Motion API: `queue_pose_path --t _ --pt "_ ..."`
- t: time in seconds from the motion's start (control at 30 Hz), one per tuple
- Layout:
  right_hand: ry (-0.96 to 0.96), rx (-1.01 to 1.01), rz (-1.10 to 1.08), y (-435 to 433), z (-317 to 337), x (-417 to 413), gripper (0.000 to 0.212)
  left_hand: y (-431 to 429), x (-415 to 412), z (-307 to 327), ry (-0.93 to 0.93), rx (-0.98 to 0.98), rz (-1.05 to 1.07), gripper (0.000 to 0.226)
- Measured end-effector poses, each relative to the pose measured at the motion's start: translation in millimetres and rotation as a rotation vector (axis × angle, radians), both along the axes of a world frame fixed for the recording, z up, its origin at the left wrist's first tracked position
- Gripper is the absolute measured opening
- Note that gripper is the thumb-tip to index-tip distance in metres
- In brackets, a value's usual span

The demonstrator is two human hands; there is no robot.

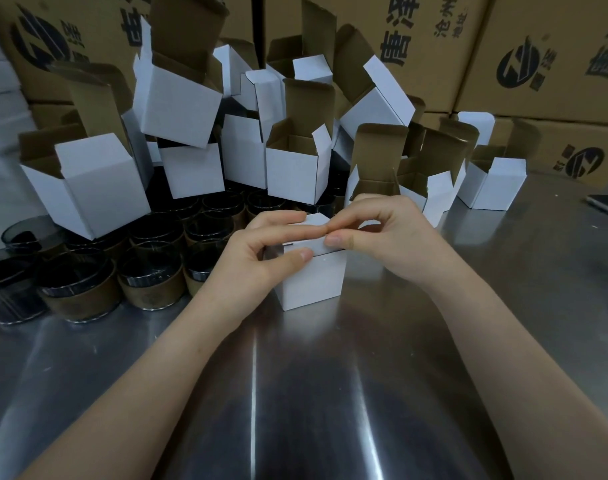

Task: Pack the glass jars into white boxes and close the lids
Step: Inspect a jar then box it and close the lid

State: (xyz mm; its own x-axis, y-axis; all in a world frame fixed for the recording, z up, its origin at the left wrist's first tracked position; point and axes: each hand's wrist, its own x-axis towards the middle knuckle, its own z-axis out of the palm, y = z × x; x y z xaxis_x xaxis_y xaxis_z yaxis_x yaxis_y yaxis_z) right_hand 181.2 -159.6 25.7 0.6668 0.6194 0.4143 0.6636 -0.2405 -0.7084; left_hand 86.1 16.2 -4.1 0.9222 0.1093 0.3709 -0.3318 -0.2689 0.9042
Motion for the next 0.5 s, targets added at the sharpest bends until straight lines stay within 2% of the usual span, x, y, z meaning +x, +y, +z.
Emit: queue_pose_path --t 0.23,0.5 --pt "0.051 -0.051 0.01 -1.6 1.9 0.5 0.019 1.0 -0.3 -2.2 0.011 0.06 -0.025 0.025" --pt "0.124 -0.122 0.01 -4.0 5.1 -2.6 0.02 3.3 3.3 -6.7 0.024 0.221 0.049 0.039"
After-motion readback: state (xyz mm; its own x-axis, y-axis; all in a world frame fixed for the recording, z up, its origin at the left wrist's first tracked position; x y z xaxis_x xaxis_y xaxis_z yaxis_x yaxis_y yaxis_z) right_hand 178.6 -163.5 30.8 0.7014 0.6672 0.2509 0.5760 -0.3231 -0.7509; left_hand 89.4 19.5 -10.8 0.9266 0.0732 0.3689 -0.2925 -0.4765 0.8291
